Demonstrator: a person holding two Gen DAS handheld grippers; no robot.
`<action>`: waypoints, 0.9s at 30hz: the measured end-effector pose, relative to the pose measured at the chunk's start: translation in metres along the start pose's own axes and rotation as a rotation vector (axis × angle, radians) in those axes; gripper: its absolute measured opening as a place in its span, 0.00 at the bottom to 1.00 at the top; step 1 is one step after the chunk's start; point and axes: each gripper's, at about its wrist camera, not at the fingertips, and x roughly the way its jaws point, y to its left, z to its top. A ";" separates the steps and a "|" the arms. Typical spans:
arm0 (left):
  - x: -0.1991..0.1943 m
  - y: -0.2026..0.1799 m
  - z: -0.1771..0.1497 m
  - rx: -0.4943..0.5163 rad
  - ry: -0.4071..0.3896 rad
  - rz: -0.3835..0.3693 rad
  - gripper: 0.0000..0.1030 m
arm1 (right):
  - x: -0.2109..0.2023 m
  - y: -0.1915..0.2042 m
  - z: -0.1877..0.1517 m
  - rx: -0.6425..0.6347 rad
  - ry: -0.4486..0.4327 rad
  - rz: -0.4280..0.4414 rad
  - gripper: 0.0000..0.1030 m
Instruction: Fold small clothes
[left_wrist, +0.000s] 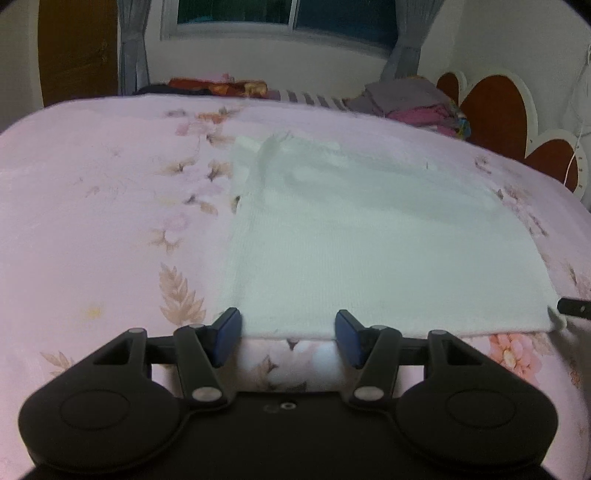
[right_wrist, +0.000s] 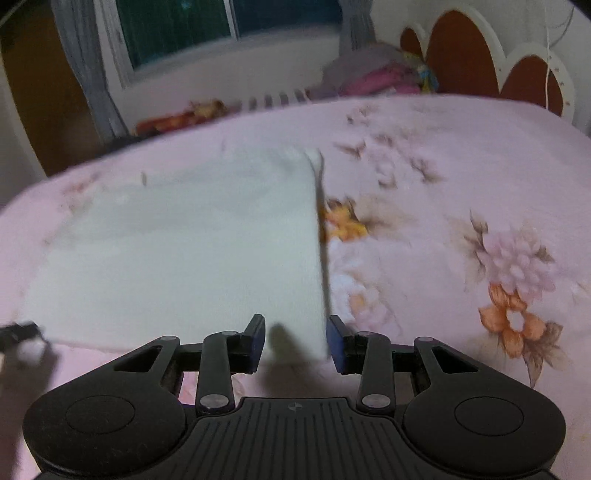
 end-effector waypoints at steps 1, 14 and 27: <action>0.001 0.001 -0.001 0.002 0.000 -0.003 0.54 | 0.001 0.001 0.000 -0.006 0.007 0.003 0.37; -0.019 0.005 -0.005 -0.056 0.017 0.013 0.56 | -0.013 -0.002 -0.008 0.015 0.022 0.005 0.37; -0.043 0.032 -0.051 -0.513 0.003 -0.226 0.40 | -0.059 0.011 -0.030 0.025 -0.030 0.135 0.02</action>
